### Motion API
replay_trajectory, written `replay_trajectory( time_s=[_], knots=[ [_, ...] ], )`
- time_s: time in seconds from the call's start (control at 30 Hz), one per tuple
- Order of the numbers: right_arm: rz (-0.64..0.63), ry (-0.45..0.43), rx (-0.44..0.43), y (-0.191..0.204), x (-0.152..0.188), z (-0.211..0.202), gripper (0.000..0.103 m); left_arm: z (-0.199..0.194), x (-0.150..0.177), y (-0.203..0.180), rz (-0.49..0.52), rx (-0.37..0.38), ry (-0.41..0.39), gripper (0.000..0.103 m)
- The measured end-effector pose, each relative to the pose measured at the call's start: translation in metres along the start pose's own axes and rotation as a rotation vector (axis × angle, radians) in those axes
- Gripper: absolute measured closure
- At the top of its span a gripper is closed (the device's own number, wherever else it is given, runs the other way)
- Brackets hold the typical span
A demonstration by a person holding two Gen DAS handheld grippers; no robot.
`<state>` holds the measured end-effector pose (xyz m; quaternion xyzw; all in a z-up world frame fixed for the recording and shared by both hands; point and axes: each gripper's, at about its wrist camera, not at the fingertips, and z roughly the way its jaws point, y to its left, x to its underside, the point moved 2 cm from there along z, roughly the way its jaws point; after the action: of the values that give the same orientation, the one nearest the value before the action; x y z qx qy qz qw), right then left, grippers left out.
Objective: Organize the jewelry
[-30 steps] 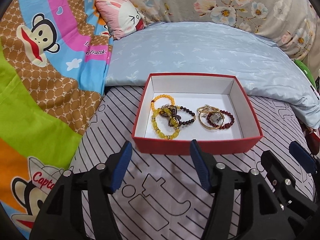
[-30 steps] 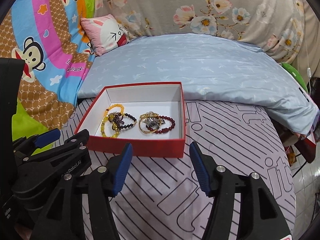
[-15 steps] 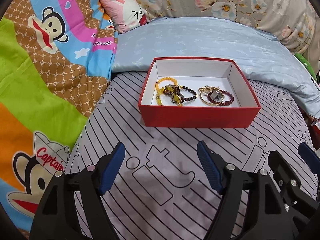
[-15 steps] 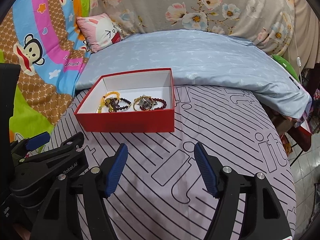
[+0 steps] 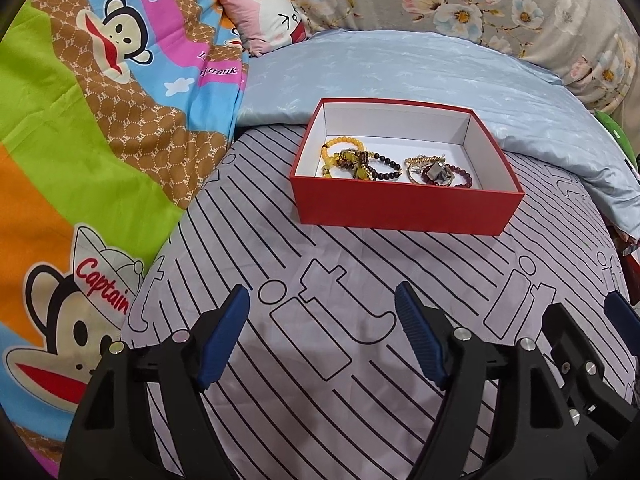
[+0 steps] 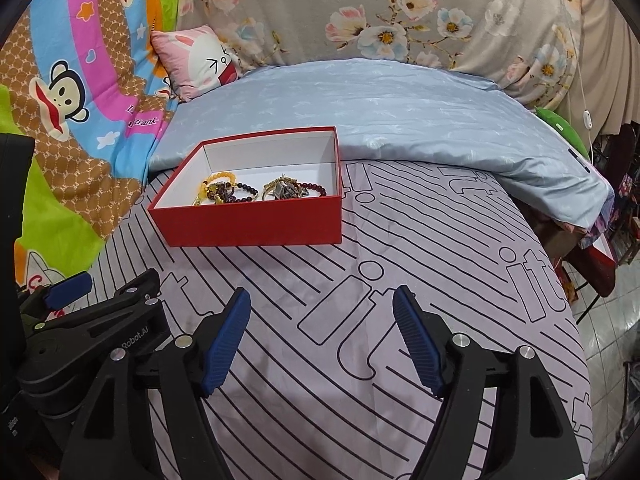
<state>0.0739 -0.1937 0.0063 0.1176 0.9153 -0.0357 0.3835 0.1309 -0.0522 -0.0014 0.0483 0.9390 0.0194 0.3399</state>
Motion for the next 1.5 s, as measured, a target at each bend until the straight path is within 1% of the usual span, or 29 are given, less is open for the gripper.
replay_trajectory(
  time_s=[0.37, 0.77, 1.5],
  knots=[
    [0.011, 0.006, 0.005, -0.001, 0.011, 0.0, 0.032, -0.002, 0.012, 0.0, -0.002, -0.02, -0.025, 0.032],
    [0.012, 0.004, 0.005, -0.001, 0.018, -0.002, 0.032, -0.005, 0.02, 0.001, 0.002, -0.012, -0.036, 0.032],
    [0.006, 0.001, 0.01, -0.001, 0.022, -0.005, 0.032, -0.008, 0.023, 0.002, 0.006, -0.006, -0.039, 0.032]
  ],
)
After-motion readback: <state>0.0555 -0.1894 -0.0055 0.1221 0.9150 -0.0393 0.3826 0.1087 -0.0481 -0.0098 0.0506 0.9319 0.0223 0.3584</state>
